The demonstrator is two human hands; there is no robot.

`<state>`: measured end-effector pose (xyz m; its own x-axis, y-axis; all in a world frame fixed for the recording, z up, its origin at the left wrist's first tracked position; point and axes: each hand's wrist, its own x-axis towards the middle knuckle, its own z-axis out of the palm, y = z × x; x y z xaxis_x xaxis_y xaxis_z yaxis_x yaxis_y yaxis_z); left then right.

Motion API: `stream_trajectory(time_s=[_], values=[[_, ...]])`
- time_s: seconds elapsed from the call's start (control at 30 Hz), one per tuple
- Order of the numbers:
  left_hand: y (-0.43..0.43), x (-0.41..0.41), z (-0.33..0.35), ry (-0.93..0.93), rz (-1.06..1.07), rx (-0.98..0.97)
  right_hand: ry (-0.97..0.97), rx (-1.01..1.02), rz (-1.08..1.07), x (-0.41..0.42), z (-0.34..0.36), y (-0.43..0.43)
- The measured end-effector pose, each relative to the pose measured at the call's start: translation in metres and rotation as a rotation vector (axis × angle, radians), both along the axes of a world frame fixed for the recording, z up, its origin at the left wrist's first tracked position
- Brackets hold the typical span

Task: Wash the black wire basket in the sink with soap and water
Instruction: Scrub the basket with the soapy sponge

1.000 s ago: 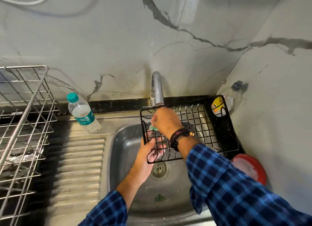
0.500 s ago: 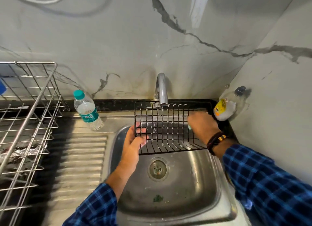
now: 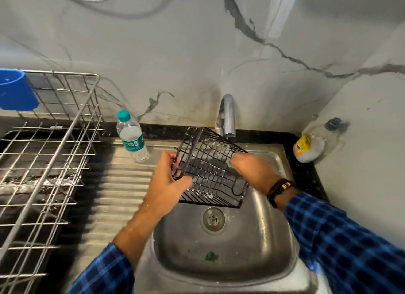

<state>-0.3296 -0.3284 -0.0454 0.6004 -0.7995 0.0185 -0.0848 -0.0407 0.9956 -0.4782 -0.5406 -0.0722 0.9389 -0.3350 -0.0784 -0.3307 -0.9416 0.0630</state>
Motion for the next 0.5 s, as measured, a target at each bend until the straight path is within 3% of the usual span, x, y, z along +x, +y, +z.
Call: stream_trajectory(time_s=[0.07,0.17,0.37,0.5], values=[[0.003,-0.006,0.001,-0.004,0.025,0.006,0.069,-0.112,-0.061,0.011,-0.005,0.003],[0.004,-0.012,0.001,0.029,0.085,0.014,0.127,-0.102,-0.222,0.016,-0.014,0.014],[0.004,-0.022,0.001,0.001,0.166,0.018,0.277,0.099,-0.076,0.015,-0.038,0.039],[0.005,-0.017,0.002,-0.051,0.058,0.042,0.274,-0.019,-0.166,0.025,-0.02,0.013]])
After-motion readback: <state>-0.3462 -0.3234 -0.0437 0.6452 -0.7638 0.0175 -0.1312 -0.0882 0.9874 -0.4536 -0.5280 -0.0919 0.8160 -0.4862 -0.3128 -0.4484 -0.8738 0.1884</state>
